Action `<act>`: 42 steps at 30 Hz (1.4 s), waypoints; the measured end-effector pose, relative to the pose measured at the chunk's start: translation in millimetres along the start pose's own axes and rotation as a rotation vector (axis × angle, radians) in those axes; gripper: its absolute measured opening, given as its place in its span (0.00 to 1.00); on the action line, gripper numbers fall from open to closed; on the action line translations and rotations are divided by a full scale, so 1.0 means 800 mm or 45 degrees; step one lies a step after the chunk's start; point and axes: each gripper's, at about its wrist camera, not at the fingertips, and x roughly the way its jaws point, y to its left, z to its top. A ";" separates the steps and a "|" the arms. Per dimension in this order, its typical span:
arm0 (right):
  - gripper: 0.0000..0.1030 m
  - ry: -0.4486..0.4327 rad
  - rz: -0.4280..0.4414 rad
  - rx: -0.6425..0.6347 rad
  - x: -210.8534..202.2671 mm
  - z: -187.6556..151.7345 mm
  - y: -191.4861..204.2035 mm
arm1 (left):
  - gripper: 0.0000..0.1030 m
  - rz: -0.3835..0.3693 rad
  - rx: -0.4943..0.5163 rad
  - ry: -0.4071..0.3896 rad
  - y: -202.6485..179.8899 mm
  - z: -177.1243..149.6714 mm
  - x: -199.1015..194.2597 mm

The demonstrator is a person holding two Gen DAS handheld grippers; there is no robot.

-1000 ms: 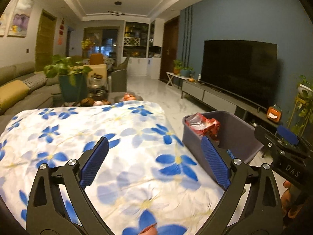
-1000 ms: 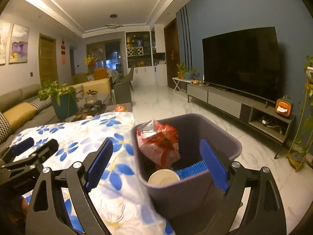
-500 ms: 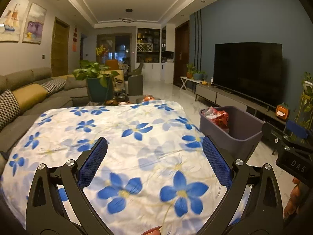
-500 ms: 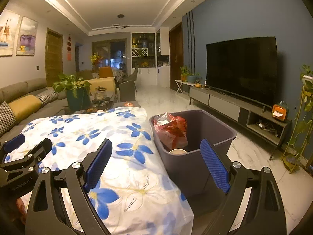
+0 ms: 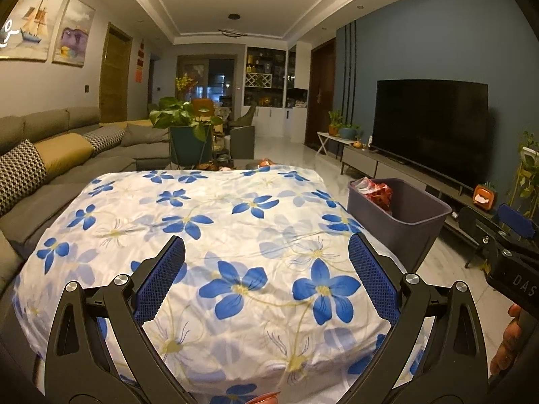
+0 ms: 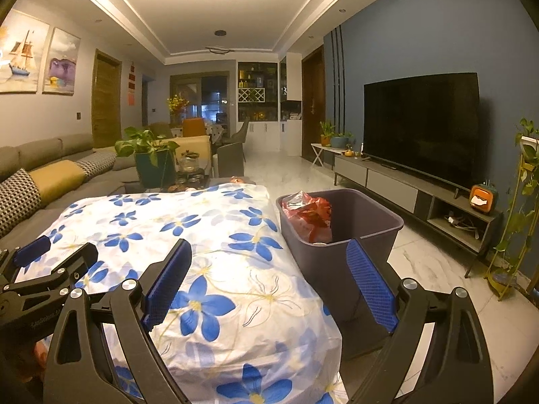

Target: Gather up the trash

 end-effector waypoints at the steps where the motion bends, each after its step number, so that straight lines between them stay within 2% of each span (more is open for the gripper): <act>1: 0.87 -0.003 0.000 -0.001 -0.003 -0.001 0.002 | 0.93 0.000 -0.001 -0.002 0.001 0.000 -0.003; 17: 0.87 -0.037 0.008 -0.016 -0.027 -0.006 0.010 | 0.93 -0.001 -0.018 -0.015 0.007 -0.004 -0.027; 42: 0.88 -0.058 0.003 -0.017 -0.035 0.000 0.010 | 0.93 -0.022 -0.019 -0.025 0.003 0.003 -0.032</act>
